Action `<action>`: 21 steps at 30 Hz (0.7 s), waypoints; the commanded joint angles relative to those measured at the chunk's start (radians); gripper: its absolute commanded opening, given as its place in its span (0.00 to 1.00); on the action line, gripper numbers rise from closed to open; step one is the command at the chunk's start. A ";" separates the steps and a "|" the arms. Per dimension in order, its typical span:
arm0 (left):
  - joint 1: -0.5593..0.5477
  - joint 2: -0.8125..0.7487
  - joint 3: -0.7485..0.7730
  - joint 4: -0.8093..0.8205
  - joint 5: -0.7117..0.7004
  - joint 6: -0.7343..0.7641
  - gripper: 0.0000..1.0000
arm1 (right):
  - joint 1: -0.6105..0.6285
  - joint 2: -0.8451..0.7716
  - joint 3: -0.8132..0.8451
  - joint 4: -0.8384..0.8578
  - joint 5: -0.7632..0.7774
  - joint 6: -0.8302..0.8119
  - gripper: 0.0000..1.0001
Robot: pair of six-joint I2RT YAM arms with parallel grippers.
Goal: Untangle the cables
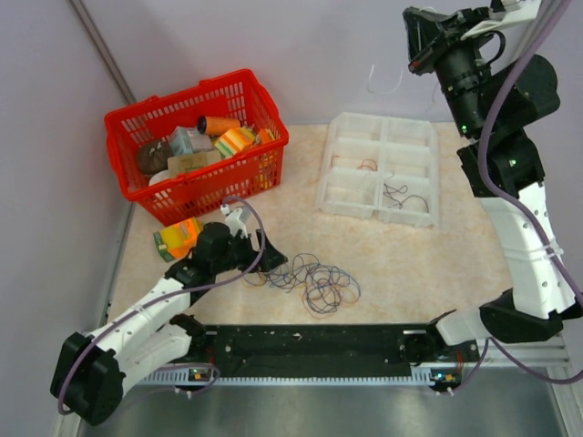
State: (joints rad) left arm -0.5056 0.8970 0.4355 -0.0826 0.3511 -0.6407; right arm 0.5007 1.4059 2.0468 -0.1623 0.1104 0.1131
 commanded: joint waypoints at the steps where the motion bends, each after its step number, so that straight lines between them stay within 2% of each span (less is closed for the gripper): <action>1: 0.003 -0.033 -0.001 0.067 0.011 -0.036 0.86 | -0.008 0.044 0.076 0.006 -0.034 -0.010 0.00; 12: 0.003 -0.049 0.026 0.031 0.017 -0.037 0.87 | -0.040 0.084 -0.117 0.150 -0.078 0.013 0.00; 21: 0.003 -0.006 0.111 -0.020 0.025 0.029 0.88 | -0.042 0.165 0.004 0.152 -0.095 0.013 0.00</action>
State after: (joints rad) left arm -0.5056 0.8745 0.4770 -0.1101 0.3603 -0.6586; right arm 0.4679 1.5696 1.9434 -0.0830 0.0311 0.1284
